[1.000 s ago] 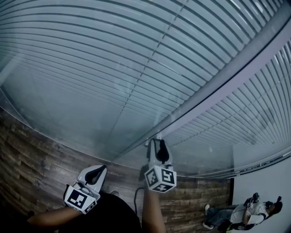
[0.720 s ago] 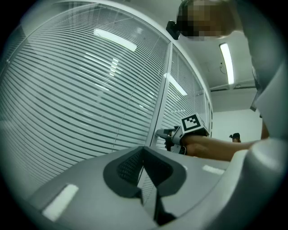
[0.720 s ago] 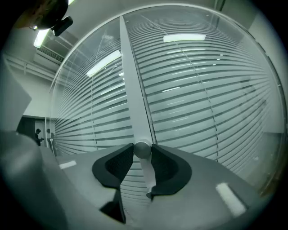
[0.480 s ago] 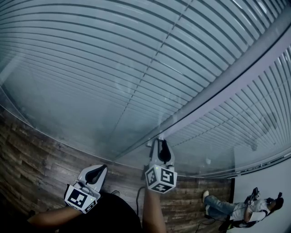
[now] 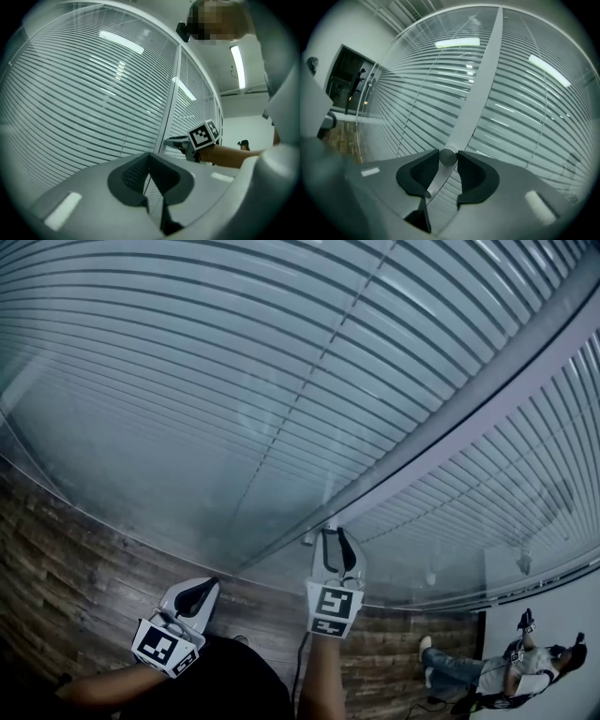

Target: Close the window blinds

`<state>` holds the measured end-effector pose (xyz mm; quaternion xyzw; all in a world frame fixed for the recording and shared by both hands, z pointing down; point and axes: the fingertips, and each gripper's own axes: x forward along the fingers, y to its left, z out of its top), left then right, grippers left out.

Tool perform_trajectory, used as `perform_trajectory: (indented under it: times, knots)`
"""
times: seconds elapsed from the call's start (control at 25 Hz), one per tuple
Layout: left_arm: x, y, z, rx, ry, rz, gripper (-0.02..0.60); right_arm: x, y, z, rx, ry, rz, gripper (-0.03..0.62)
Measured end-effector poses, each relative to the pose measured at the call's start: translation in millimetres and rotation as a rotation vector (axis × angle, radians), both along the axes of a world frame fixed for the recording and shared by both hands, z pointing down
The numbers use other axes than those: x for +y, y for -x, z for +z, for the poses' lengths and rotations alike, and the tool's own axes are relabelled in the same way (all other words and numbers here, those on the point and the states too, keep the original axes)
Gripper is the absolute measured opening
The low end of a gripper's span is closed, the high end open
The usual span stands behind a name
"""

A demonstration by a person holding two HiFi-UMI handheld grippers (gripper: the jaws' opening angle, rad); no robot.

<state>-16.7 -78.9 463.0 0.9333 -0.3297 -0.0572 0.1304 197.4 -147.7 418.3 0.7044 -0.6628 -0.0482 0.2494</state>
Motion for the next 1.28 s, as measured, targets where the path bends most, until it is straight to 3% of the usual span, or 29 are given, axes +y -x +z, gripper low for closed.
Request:
perform_trajectory:
  times: [0.36,0.6,0.72,0.8,1.12,1.28]
  knots:
    - [9,18,13,0.012,-0.006,-0.004,-0.002,6,26,15,0.295,0.037,-0.054,0.126]
    - [10,4,6,-0.01,-0.014,-0.005,-0.002,2,16,14,0.629,0.111,-0.039,0.125]
    - [11,-7,-1,-0.022,-0.016,-0.006,-0.002,-1,6,9,0.652,0.127,-0.021,0.127]
    - [11,-14,-5,-0.027,-0.01,-0.009,-0.002,-1,-3,6,0.52,0.105,-0.016,0.13]
    - [18,-6,3,-0.023,0.011,-0.019,-0.002,12,-7,-1,-0.497,-0.143,0.011,0.169]
    - [18,-9,1,-0.027,0.016,-0.013,-0.002,7,-10,-3,-0.885,-0.209,0.028,0.164]
